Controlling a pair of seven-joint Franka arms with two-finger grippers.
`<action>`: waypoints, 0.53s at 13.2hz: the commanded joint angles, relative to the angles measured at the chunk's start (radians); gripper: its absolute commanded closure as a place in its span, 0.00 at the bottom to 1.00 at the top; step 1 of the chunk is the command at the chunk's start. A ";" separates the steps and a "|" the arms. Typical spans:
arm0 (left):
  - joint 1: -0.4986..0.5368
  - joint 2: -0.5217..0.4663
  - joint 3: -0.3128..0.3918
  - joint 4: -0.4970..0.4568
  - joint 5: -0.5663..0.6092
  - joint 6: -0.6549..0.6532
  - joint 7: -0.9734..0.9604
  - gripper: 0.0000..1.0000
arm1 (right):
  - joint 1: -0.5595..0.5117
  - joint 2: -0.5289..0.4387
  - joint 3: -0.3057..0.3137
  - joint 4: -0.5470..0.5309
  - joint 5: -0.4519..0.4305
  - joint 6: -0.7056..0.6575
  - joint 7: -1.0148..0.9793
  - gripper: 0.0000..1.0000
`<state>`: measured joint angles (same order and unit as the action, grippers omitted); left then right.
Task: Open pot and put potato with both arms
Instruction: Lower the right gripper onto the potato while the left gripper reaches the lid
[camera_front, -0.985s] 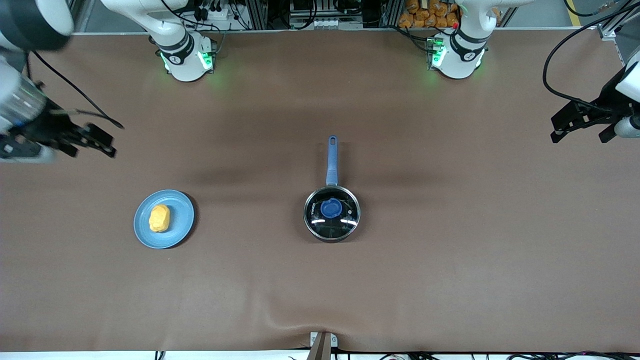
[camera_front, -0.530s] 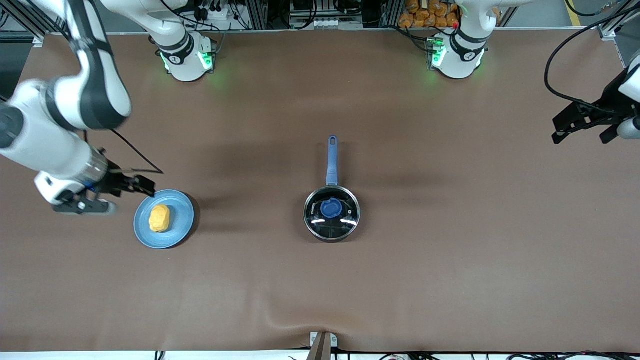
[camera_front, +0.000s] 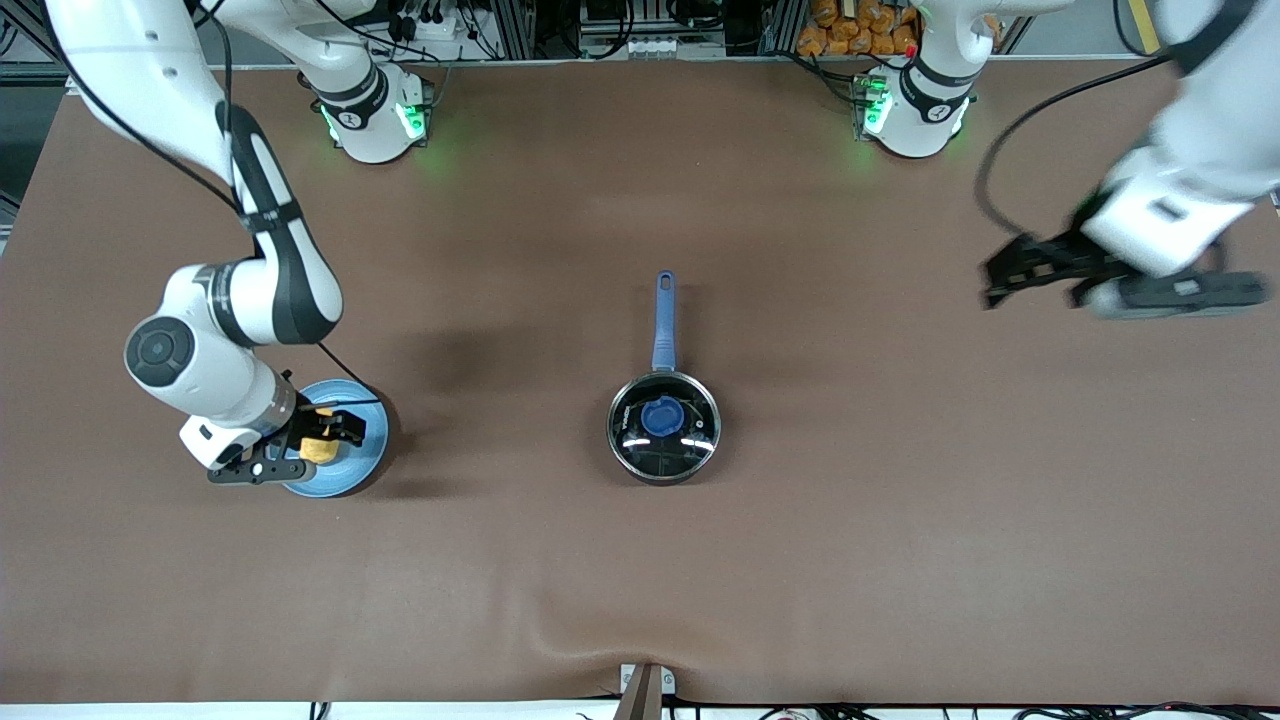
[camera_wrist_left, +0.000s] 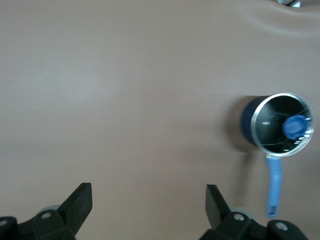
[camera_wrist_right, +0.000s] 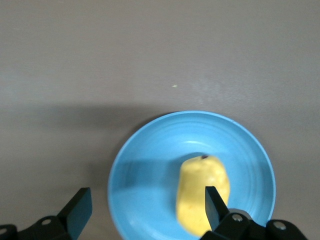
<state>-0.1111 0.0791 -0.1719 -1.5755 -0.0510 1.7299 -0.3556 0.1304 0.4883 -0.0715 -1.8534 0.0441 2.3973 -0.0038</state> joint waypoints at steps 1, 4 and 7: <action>-0.129 0.152 -0.001 0.116 0.052 0.005 -0.171 0.00 | -0.053 0.030 0.007 0.013 -0.009 0.034 -0.030 0.00; -0.225 0.278 0.002 0.160 0.065 0.110 -0.310 0.00 | -0.101 0.058 0.010 0.007 -0.004 0.054 -0.085 0.00; -0.321 0.373 0.011 0.160 0.080 0.204 -0.370 0.00 | -0.101 0.058 0.013 -0.027 0.013 0.056 -0.082 0.00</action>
<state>-0.3767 0.3867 -0.1758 -1.4649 -0.0066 1.9093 -0.6803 0.0385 0.5490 -0.0762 -1.8564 0.0443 2.4420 -0.0724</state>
